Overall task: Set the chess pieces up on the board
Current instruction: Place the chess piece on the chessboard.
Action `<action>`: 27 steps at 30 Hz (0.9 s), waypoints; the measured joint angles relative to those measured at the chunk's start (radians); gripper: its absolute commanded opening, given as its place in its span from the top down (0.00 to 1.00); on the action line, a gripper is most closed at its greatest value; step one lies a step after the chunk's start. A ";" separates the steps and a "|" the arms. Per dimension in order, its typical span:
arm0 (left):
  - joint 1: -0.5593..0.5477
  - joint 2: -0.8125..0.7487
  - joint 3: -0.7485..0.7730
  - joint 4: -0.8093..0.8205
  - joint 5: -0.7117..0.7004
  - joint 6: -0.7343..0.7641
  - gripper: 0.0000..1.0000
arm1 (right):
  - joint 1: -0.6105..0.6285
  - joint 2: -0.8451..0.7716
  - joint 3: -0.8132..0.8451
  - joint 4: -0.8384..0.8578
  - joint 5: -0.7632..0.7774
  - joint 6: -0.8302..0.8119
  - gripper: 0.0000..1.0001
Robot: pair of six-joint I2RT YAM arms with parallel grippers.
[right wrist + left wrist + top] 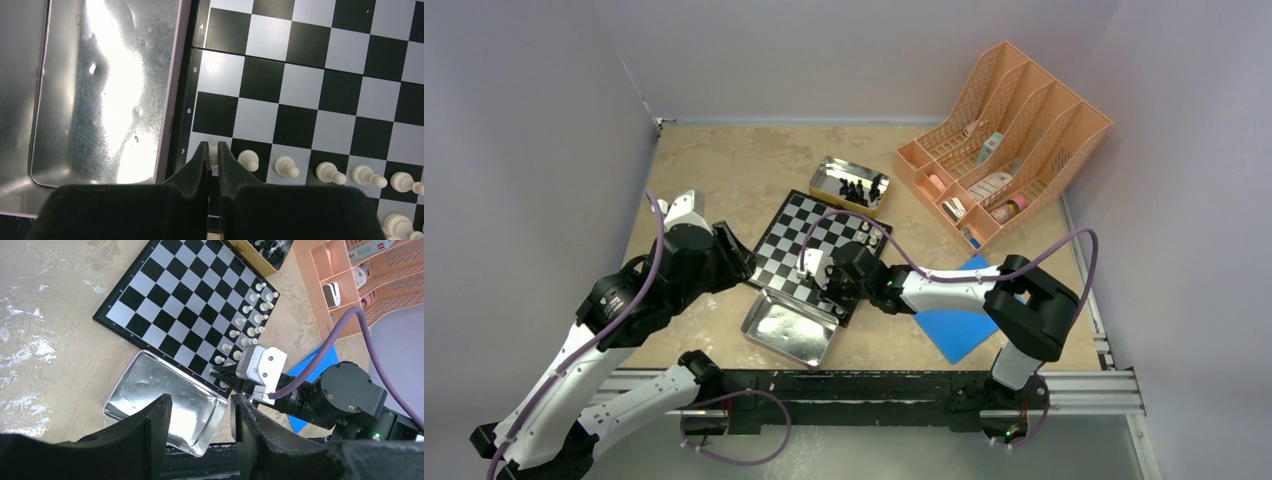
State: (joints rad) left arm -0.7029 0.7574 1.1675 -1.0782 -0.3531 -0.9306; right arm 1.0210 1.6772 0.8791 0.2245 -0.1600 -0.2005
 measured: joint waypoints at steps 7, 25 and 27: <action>0.000 0.000 0.001 -0.002 -0.007 0.000 0.53 | 0.000 0.006 0.007 -0.002 0.000 -0.003 0.90; 0.000 -0.014 0.005 -0.009 -0.018 -0.001 0.53 | 0.000 0.021 0.026 -0.013 -0.015 -0.021 0.87; 0.000 -0.014 0.007 -0.010 -0.018 -0.001 0.53 | 0.000 0.021 0.026 -0.014 -0.015 -0.022 0.88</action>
State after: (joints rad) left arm -0.7029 0.7429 1.1744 -1.0885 -0.3710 -0.9318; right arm 1.0210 1.6978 0.9047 0.2108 -0.1749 -0.2226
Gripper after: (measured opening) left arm 0.468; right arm 0.132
